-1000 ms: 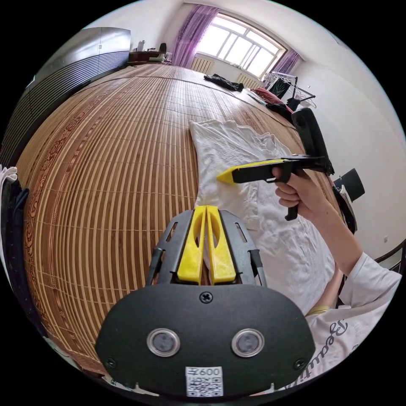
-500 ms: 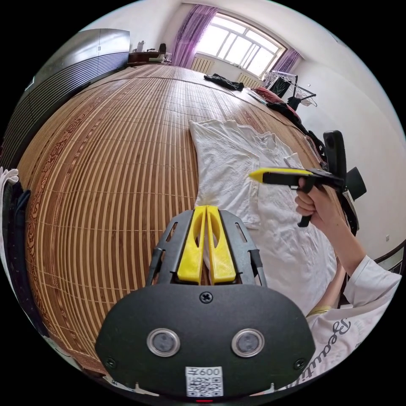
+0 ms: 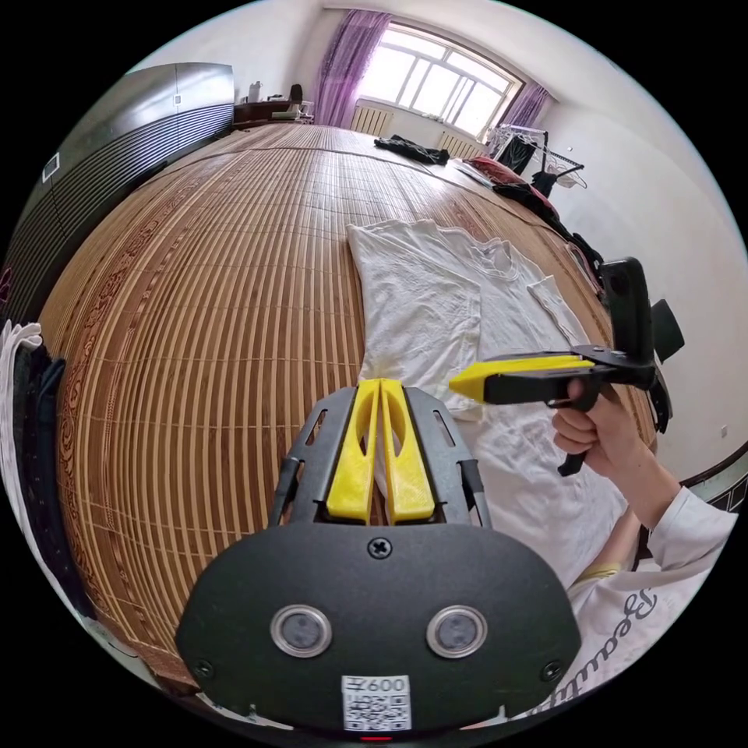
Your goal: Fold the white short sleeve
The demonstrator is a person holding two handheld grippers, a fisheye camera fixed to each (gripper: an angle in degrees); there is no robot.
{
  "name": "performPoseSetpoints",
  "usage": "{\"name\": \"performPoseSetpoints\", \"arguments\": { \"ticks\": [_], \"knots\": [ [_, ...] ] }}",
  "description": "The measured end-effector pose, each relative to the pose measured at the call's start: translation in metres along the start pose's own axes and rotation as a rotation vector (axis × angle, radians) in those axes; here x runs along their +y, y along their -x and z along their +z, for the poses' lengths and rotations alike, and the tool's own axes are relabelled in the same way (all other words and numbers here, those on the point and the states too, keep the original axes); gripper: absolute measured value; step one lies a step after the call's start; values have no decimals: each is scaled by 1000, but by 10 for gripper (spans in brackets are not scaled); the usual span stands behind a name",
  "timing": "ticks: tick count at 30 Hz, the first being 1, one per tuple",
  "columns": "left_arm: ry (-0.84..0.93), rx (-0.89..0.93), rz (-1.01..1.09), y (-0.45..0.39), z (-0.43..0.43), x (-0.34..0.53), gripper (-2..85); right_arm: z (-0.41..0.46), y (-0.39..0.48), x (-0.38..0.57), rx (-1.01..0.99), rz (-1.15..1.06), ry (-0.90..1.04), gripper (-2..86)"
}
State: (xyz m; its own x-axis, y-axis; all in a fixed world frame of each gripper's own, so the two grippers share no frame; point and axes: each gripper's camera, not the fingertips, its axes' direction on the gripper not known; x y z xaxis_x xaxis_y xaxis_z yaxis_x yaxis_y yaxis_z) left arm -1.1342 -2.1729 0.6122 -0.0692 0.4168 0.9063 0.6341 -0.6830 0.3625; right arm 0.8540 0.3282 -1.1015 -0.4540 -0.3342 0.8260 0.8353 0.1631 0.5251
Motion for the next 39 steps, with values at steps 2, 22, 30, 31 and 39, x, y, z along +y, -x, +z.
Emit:
{"name": "performPoseSetpoints", "arguments": {
  "ticks": [2,22,30,31,39],
  "knots": [
    [-1,12,-6,15,9,-3,2,13,12,10,28,-8,13,-8],
    [3,-10,10,127,116,-9,1,15,138,86,241,-143,123,-8],
    [9,11,24,182,175,3,2,-123,173,264,484,-159,30,-8],
    [5,1,29,188,184,7,3,-157,176,298,554,-110,3,-8],
    [-199,7,37,232,217,67,7,-347,194,518,626,301,-358,-8]
  ]
}}
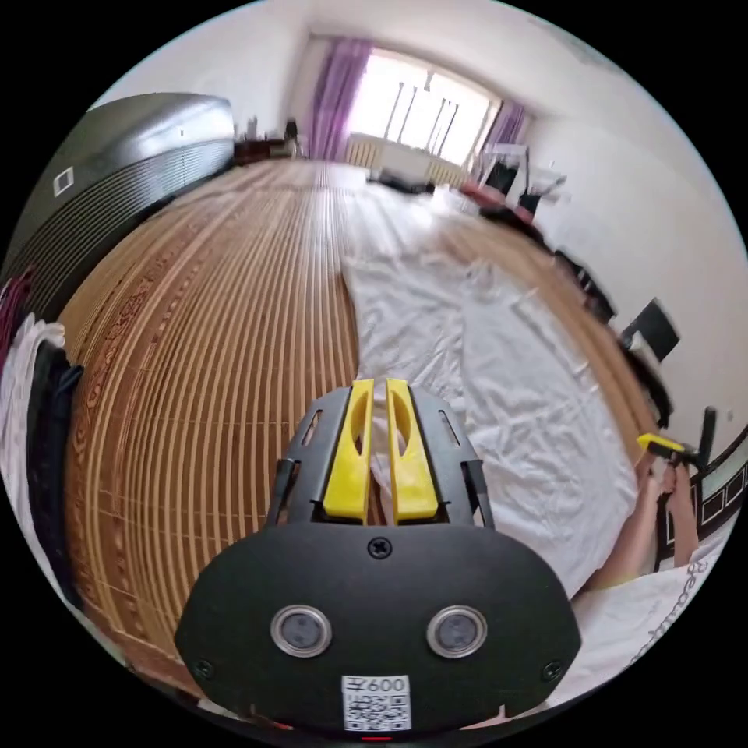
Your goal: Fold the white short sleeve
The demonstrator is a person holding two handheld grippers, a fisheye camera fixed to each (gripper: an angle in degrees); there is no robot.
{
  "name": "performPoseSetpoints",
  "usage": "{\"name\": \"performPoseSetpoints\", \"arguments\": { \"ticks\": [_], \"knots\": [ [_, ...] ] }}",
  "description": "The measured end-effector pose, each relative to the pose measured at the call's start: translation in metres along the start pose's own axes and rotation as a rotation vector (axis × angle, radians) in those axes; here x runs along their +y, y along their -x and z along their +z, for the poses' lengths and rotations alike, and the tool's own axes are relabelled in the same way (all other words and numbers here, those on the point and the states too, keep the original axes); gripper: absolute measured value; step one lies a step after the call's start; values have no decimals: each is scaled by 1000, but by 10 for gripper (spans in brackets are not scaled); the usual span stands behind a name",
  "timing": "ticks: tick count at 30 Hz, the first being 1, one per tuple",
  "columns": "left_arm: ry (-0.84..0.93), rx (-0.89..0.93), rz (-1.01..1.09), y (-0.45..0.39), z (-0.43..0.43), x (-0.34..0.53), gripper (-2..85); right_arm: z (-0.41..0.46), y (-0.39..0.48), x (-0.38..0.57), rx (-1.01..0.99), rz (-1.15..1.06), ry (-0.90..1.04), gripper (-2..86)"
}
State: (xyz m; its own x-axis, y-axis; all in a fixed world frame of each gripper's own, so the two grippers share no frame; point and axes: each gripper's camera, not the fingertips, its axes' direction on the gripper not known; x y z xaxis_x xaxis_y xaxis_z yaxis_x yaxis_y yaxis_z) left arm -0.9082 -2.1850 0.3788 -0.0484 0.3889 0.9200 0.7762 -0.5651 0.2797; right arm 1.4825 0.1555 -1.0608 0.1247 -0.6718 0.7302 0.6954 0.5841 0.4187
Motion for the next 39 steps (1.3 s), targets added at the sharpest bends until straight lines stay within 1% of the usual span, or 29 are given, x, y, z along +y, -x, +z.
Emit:
{"name": "performPoseSetpoints", "arguments": {
  "ticks": [1,2,4,5,7,8,9,11,13,16,18,19,20,22,23,24,26,29,32,36,39],
  "knots": [
    [-163,86,-31,16,-17,29,8,-20,-15,20,-31,46,-33,-8],
    [-291,123,-83,31,-31,63,8,-36,-25,39,-65,75,-57,-8],
    [-387,101,-145,40,-46,109,5,-53,-37,66,-101,116,-91,-8],
    [-400,56,-170,39,-52,138,4,-61,-44,80,-131,133,-106,-8],
    [-378,-14,-173,29,-55,175,2,-71,-49,95,-181,147,-125,-8],
    [-368,-36,-136,19,-54,198,2,-80,-47,104,-191,120,-160,-8],
    [-362,-40,-116,14,-52,209,2,-87,-42,109,-169,87,-194,-8],
    [-311,-12,-49,2,-36,242,1,-115,-15,129,13,-49,-345,-8],
    [-251,-11,4,-7,-14,259,1,-127,0,137,30,-99,-376,-8],
    [-180,-28,-16,-4,25,284,2,-132,15,149,-101,-185,-333,-8],
    [-126,-63,-54,6,48,296,1,-129,21,156,-66,-177,-288,-8],
    [-88,-101,-42,11,64,305,1,-124,20,161,-12,-125,-235,-8],
    [-144,-118,6,12,71,318,1,-122,16,171,-5,-89,-234,-8],
    [-218,-153,65,12,83,340,1,-135,12,199,-45,-95,-388,-8],
    [-274,-186,105,11,91,355,1,-140,13,219,-59,-140,-480,-8],
    [-299,-201,120,10,95,362,1,-142,14,228,-52,-153,-523,-8],
    [-401,-250,148,12,111,387,1,-151,35,248,65,-253,-596,-9],
    [-476,-329,198,10,128,407,1,-159,58,264,198,-329,-645,-9],
    [-489,-393,231,9,138,411,2,-174,57,273,175,-306,-688,-9],
    [-486,-375,219,21,138,405,2,-191,57,271,149,-303,-687,-8],
    [-430,-411,242,22,133,388,3,-204,68,255,206,-324,-597,-8]
  ]
}}
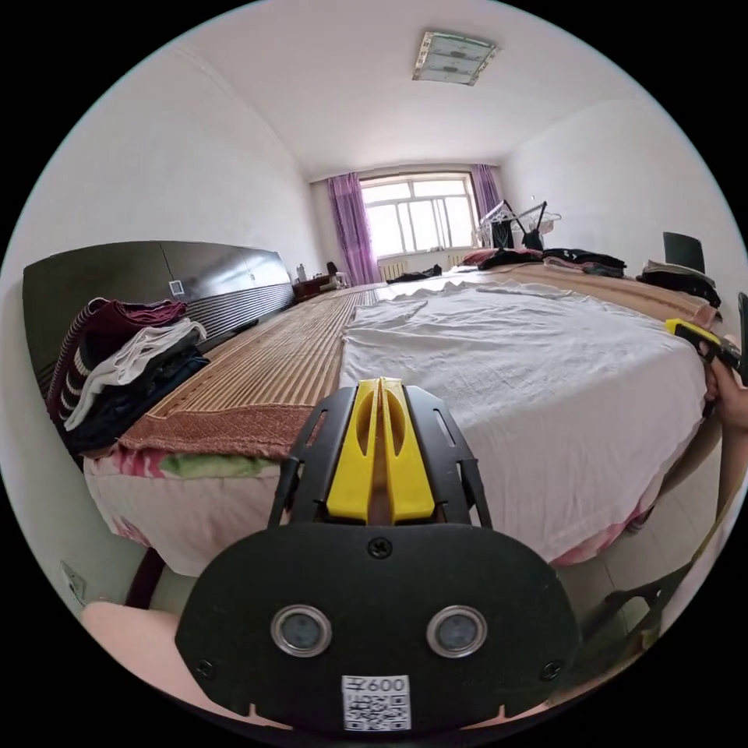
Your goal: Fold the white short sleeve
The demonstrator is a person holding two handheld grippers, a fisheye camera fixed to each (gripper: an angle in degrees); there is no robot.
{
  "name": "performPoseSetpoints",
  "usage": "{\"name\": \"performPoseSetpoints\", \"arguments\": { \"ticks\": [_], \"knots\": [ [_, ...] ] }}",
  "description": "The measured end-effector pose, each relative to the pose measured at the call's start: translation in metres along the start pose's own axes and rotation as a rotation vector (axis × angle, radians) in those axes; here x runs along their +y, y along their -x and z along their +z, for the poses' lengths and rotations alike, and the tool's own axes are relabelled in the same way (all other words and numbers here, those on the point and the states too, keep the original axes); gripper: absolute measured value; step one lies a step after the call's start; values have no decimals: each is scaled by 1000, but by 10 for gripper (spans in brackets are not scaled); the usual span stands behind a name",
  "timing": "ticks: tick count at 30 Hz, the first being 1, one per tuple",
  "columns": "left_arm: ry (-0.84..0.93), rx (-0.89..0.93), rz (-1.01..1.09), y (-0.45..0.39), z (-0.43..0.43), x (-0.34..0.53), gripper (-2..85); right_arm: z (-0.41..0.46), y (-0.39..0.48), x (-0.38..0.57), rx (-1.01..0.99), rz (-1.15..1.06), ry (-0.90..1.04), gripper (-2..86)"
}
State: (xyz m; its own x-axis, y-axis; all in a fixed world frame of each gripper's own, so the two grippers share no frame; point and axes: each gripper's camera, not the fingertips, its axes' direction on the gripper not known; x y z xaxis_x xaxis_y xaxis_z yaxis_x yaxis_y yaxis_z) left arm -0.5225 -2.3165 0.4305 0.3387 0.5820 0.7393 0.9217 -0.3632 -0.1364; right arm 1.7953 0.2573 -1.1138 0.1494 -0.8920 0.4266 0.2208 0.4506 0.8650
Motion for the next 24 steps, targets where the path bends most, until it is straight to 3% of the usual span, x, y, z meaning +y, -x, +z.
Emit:
{"name": "performPoseSetpoints", "arguments": {
  "ticks": [4,10,13,15,20,24],
  "knots": [
    [160,24,8,25,3,-42,7,4,-15,-44,-38,35,195,-8],
    [347,160,19,94,-13,-106,21,11,-86,-107,-345,185,482,-4],
    [376,296,-31,141,-27,-141,63,-2,-122,-127,-469,328,456,9],
    [451,358,-81,171,-29,-158,79,-8,-135,-136,-562,352,442,66],
    [581,708,-84,261,-21,-185,83,3,-161,-146,-731,272,662,80],
    [656,728,-67,299,-20,-206,95,-2,-173,-153,-755,284,691,77]
  ]
}}
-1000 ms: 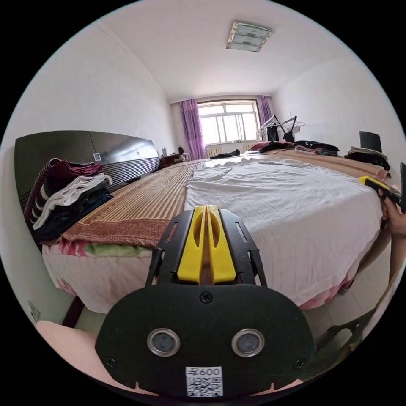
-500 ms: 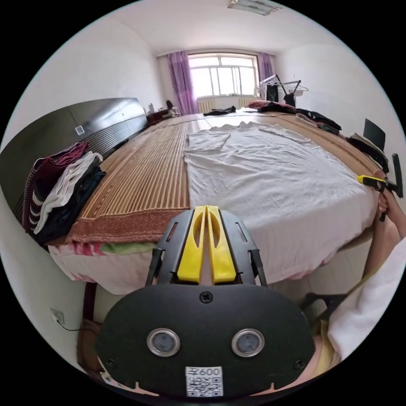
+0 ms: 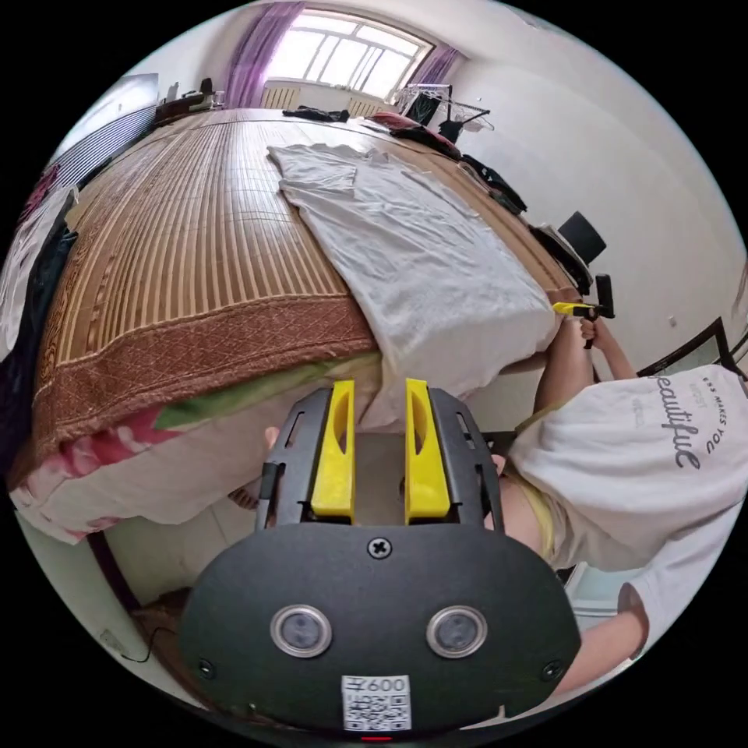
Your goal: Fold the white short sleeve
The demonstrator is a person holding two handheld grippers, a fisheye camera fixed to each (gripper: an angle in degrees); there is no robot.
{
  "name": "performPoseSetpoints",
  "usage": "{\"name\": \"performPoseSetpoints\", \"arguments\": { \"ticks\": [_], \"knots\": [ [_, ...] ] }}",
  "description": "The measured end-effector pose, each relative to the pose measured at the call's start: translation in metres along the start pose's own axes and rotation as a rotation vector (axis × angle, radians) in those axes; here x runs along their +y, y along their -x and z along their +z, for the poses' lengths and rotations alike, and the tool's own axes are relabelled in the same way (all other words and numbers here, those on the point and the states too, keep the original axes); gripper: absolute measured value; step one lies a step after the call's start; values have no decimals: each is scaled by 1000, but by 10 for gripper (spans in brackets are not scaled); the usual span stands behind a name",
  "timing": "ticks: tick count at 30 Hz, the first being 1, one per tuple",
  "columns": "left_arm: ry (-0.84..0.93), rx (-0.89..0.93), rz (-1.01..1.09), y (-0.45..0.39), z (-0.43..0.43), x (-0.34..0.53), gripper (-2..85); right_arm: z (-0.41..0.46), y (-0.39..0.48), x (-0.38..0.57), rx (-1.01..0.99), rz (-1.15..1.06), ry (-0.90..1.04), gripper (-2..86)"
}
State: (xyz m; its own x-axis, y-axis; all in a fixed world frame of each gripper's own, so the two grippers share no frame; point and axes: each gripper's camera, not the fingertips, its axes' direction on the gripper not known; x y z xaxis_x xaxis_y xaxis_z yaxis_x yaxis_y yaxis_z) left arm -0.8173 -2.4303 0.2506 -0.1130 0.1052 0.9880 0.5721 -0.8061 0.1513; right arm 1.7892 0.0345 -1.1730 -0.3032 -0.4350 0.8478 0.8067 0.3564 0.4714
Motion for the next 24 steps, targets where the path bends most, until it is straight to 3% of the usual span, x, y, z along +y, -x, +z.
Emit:
{"name": "performPoseSetpoints", "arguments": {
  "ticks": [7,10,24],
  "knots": [
    [-32,115,29,21,-58,-25,69,2,2,-13,-32,34,52,66],
    [70,214,66,23,-67,-31,50,-4,0,-21,-25,51,51,48],
    [77,212,69,-2,-150,-64,68,-13,13,-61,-89,44,134,34]
  ]
}}
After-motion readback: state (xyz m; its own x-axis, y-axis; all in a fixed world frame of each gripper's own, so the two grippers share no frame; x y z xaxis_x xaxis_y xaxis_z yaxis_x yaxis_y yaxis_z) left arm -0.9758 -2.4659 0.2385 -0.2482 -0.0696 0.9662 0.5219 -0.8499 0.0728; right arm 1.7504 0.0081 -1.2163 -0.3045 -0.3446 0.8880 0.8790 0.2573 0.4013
